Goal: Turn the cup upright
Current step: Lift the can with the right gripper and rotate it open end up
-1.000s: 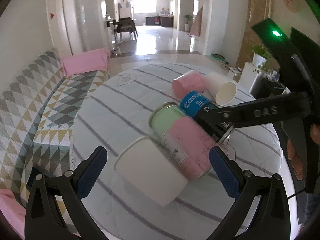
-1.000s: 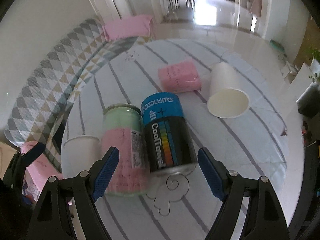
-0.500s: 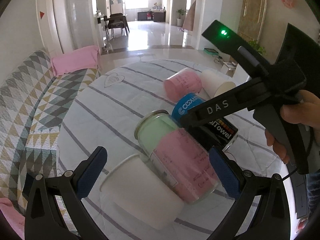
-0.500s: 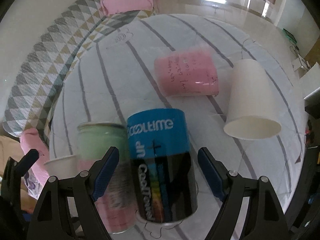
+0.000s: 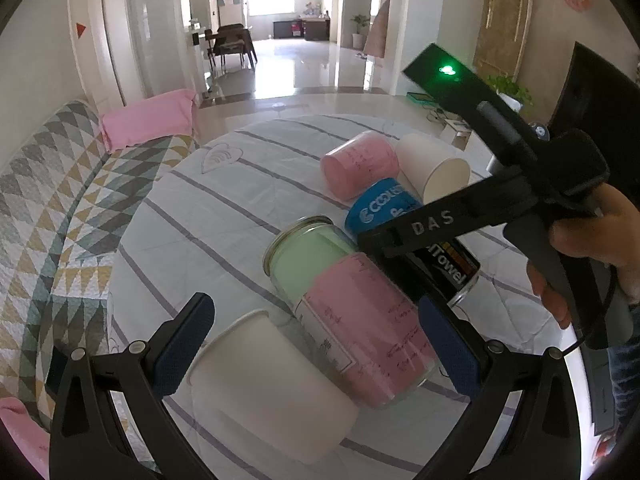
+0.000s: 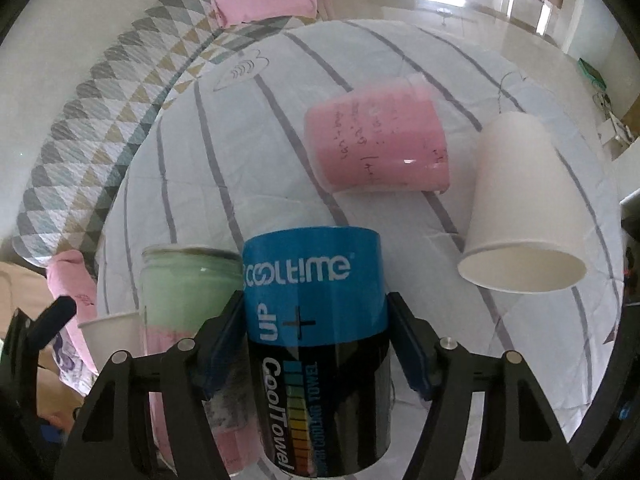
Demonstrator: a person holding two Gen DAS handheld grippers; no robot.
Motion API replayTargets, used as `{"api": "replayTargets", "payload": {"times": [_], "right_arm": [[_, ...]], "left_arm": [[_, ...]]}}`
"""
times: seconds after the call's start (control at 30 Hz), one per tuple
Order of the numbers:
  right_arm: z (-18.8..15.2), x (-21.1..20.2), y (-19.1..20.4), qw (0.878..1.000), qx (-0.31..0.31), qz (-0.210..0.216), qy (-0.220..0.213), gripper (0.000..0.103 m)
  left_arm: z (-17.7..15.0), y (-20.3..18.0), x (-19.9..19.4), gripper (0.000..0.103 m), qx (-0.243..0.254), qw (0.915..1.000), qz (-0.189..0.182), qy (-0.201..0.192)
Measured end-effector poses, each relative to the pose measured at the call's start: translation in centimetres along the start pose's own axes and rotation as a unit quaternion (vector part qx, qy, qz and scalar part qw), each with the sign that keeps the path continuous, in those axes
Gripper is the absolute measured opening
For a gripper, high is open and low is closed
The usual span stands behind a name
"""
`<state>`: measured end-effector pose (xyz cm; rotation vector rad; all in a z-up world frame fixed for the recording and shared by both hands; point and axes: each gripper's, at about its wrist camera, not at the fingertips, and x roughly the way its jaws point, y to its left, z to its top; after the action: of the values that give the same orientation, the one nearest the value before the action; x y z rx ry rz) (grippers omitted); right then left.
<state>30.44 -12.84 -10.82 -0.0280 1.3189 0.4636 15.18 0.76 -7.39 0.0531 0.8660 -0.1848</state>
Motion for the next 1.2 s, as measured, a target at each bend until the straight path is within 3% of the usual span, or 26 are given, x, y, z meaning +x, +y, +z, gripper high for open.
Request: {"api": "replayTargets", "payload": {"times": [0.43, 0.77, 1.2], "right_arm": [[-2.8, -3.5, -3.3, 0.997, 0.051, 0.059, -0.028, 0.068], [-6.0, -3.9, -9.7, 0.978, 0.146, 0.144, -0.034, 0.068], [-7.4, -5.3, -10.9, 0.981, 0.119, 0.138, -0.073, 0.068]], "left_arm": [[-0.2, -2.9, -1.8, 0.103, 0.031, 0.9993, -0.017, -0.011], [0.2, -7.9, -2.2, 0.103, 0.07, 0.9968, -0.038, -0.008], [0.9, -13.3, 1.7, 0.103, 0.089, 0.9954, -0.019, 0.03]]}}
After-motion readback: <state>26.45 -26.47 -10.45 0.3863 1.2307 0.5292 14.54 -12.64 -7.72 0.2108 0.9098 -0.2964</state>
